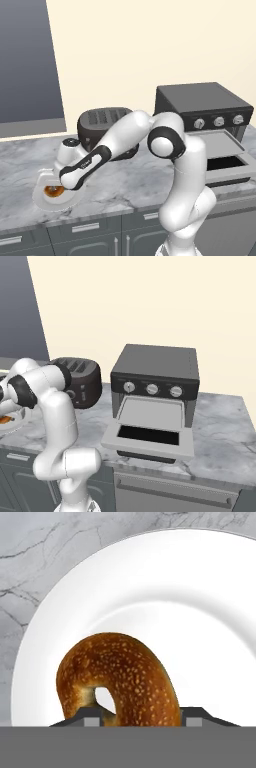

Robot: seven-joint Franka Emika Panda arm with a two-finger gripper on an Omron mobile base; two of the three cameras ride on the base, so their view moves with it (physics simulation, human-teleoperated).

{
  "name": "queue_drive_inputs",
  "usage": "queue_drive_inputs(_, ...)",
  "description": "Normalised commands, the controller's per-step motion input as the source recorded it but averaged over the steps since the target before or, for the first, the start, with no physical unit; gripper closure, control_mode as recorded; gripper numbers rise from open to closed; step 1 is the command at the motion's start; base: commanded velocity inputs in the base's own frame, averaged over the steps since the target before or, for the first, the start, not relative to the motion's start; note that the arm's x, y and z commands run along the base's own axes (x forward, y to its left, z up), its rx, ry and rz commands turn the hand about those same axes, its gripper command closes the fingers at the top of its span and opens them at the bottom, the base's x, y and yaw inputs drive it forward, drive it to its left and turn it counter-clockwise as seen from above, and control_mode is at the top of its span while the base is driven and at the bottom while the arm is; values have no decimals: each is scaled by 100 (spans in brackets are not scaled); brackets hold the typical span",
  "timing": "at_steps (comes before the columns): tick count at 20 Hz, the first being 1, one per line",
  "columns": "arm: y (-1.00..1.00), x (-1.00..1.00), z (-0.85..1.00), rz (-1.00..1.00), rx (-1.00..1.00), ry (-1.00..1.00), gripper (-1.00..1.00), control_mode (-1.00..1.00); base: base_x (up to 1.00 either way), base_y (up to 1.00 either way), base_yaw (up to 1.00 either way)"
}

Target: Pick up the bagel from the plate, place it on the toaster oven rack, close the door, and set the timer.

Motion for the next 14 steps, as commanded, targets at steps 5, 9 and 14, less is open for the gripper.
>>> queue_drive_inputs(5,0,-7,4,0,8,-4,100,-100,0,0,0)
queue_drive_inputs(9,0,-33,43,-1,1,-9,100,-100,0,0,0)
queue_drive_inputs(14,-6,-39,81,-6,0,-6,100,-100,0,0,0)
